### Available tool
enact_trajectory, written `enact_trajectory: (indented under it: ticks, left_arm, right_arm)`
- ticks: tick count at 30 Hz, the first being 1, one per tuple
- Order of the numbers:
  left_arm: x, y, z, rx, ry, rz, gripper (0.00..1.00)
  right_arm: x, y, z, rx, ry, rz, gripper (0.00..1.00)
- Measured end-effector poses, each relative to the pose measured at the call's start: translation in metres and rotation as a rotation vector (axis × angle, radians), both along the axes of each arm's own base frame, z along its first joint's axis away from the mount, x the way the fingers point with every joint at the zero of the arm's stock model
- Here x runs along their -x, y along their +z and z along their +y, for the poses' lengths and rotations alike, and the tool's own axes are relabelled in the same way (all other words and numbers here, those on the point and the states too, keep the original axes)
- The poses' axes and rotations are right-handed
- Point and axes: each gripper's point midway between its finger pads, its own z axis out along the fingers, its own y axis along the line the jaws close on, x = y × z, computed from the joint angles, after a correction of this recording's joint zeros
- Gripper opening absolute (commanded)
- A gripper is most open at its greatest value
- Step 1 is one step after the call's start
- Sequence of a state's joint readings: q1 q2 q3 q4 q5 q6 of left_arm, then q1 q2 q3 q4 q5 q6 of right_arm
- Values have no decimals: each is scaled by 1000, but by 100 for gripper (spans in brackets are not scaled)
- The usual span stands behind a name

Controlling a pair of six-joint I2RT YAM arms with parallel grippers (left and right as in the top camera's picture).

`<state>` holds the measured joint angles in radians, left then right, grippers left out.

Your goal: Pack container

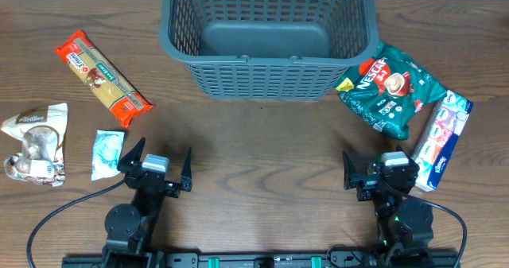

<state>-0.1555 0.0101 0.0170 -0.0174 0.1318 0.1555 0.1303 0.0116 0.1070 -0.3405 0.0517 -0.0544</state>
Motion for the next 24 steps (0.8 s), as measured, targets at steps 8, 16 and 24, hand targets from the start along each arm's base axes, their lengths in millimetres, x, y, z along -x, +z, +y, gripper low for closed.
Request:
enact_trajectory:
  ticks: [8,16,24]
  left_arm:
    - [0,0,0,0,0,0,99]
    - [0,7,-4,41,-19,-22,99]
    - [7,7,3,204,44,161,98]
  right_arm:
    - [0,0,2,-3,13,0,99]
    - [0,0,3,-56,6,7,99]
    - [-3,3,4,-113,-17,100,99]
